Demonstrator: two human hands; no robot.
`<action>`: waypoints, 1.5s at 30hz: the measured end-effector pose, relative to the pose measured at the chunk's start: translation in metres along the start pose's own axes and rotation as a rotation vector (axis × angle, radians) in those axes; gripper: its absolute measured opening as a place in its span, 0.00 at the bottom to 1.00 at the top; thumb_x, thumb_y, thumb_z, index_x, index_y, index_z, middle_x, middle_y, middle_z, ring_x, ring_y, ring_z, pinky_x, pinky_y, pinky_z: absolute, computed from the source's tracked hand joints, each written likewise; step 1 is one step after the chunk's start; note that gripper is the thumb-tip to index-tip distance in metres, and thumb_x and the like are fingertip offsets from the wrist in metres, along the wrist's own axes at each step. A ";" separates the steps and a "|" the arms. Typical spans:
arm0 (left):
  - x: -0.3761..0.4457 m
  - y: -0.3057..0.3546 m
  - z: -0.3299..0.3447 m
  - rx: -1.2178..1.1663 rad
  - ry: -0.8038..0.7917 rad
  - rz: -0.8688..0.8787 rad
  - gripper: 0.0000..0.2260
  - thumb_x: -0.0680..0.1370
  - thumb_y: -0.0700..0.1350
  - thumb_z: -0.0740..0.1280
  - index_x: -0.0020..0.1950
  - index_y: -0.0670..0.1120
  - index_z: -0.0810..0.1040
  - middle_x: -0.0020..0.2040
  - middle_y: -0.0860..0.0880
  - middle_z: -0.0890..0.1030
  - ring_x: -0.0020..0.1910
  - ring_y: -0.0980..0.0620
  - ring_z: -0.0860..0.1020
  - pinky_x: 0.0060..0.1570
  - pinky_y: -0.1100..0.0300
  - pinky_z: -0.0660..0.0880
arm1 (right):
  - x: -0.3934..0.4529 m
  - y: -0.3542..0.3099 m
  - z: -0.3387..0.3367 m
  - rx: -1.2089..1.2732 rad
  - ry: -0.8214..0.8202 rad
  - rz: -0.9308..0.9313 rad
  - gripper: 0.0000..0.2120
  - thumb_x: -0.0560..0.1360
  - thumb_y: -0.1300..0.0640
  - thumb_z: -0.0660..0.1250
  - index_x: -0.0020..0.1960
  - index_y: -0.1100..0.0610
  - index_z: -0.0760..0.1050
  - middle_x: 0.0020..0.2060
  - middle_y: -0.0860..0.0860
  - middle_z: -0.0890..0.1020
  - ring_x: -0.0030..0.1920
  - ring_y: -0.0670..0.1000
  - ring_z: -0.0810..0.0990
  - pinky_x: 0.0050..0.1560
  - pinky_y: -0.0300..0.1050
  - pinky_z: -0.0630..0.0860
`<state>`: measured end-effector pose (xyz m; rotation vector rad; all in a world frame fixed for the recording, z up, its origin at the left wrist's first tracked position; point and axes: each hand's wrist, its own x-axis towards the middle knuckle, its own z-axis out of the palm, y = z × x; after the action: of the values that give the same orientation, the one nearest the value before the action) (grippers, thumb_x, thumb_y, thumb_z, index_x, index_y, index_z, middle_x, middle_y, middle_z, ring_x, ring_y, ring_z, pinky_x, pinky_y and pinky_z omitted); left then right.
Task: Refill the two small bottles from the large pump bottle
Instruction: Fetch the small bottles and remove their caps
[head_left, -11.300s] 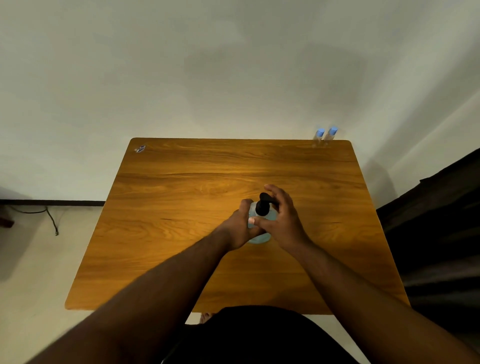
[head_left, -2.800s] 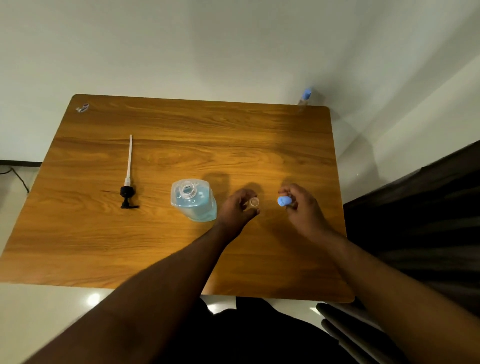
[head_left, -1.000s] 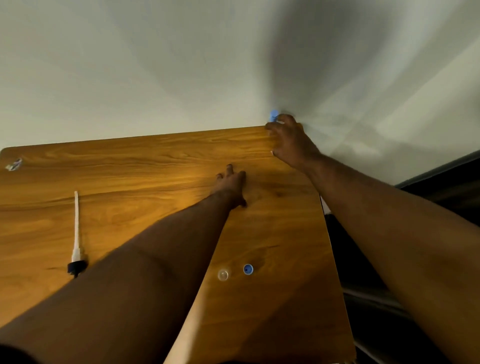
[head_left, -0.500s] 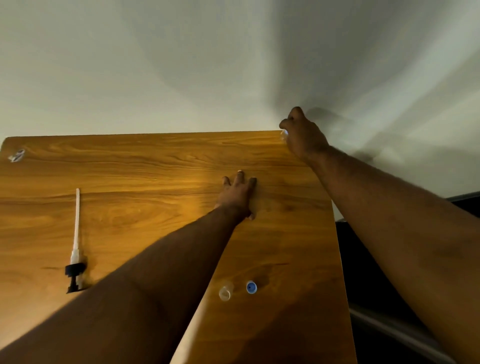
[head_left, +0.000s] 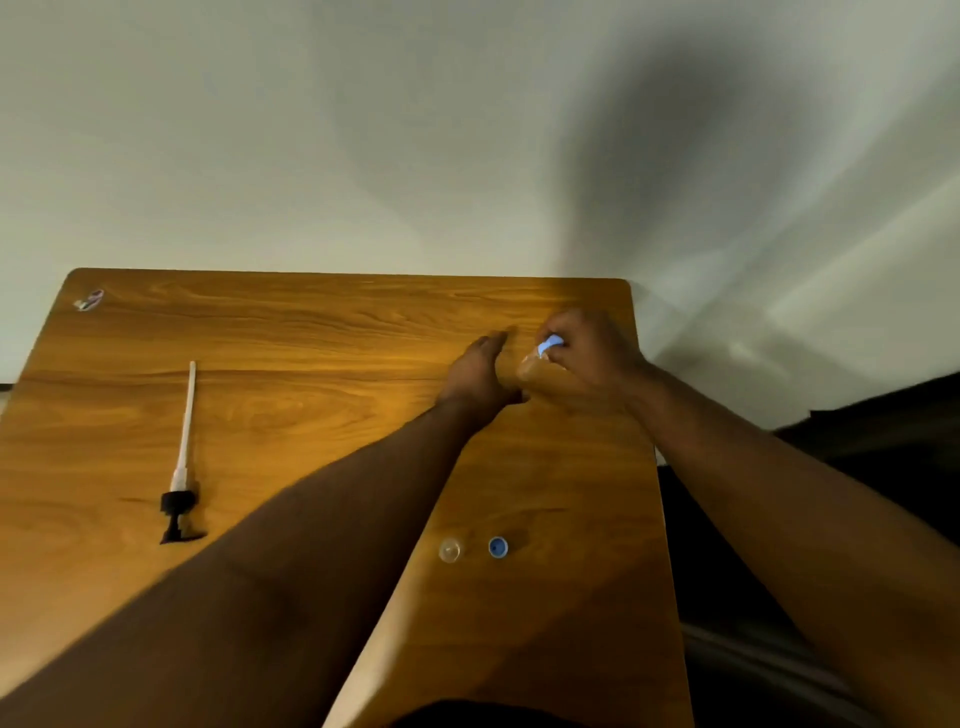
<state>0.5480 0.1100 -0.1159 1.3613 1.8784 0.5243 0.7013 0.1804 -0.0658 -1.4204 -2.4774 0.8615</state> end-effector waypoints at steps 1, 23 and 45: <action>-0.011 0.004 -0.002 -0.055 0.011 0.023 0.38 0.66 0.45 0.80 0.73 0.45 0.69 0.71 0.45 0.73 0.69 0.46 0.71 0.60 0.61 0.68 | -0.013 -0.011 0.002 0.015 0.013 -0.016 0.12 0.74 0.57 0.71 0.55 0.60 0.80 0.49 0.55 0.83 0.48 0.52 0.80 0.45 0.39 0.75; -0.186 0.003 -0.064 -0.317 0.156 0.287 0.10 0.70 0.41 0.77 0.50 0.41 0.85 0.46 0.47 0.87 0.48 0.52 0.84 0.47 0.57 0.78 | -0.125 -0.131 -0.040 -0.075 -0.135 -0.476 0.20 0.68 0.46 0.75 0.56 0.51 0.75 0.56 0.48 0.76 0.54 0.46 0.74 0.46 0.35 0.71; -0.170 -0.022 -0.044 -0.312 0.111 0.153 0.05 0.69 0.42 0.78 0.40 0.48 0.83 0.36 0.57 0.82 0.35 0.68 0.76 0.38 0.70 0.68 | -0.114 -0.129 0.000 -0.399 -0.198 -0.466 0.11 0.76 0.53 0.67 0.57 0.54 0.75 0.51 0.53 0.81 0.47 0.51 0.78 0.45 0.47 0.78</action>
<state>0.5271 -0.0514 -0.0472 1.2928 1.6984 0.9453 0.6670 0.0361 0.0212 -0.7964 -3.0744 0.4451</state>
